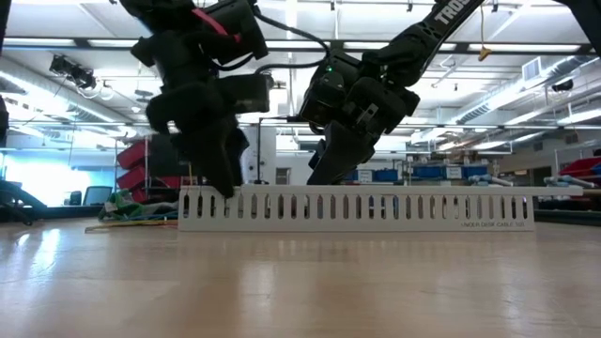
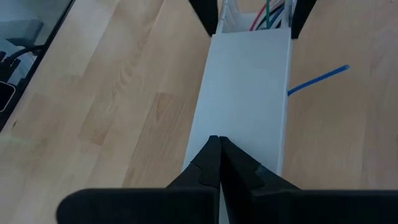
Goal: Ziptie cables
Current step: Close the white cable duct
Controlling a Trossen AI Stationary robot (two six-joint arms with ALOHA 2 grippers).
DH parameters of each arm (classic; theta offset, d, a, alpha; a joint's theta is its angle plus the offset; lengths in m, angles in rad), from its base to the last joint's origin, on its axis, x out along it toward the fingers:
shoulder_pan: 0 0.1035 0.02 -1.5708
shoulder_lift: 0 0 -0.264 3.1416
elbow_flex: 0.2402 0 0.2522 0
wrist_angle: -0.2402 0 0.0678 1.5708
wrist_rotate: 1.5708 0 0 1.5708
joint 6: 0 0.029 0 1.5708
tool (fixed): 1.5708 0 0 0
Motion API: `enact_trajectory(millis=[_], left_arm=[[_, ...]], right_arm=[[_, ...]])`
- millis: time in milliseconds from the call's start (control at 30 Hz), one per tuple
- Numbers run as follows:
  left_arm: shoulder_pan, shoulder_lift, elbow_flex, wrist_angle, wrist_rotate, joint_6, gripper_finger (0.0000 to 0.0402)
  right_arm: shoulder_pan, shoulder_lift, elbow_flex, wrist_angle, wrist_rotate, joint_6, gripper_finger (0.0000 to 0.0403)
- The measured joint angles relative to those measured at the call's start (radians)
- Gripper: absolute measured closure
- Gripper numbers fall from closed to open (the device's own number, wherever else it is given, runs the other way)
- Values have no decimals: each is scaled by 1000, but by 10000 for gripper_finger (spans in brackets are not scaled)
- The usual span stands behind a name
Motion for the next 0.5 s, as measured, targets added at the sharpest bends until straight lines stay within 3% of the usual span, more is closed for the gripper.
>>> enact_trajectory(millis=[300,500], left_arm=[[-1,-5,-1,-82,-8,-15,130],[-3,-5,-2,-45,-18,-36,130]], right_arm=[[0,0,2,-16,0,-3,403],[0,0,2,-11,-3,-3,403]])
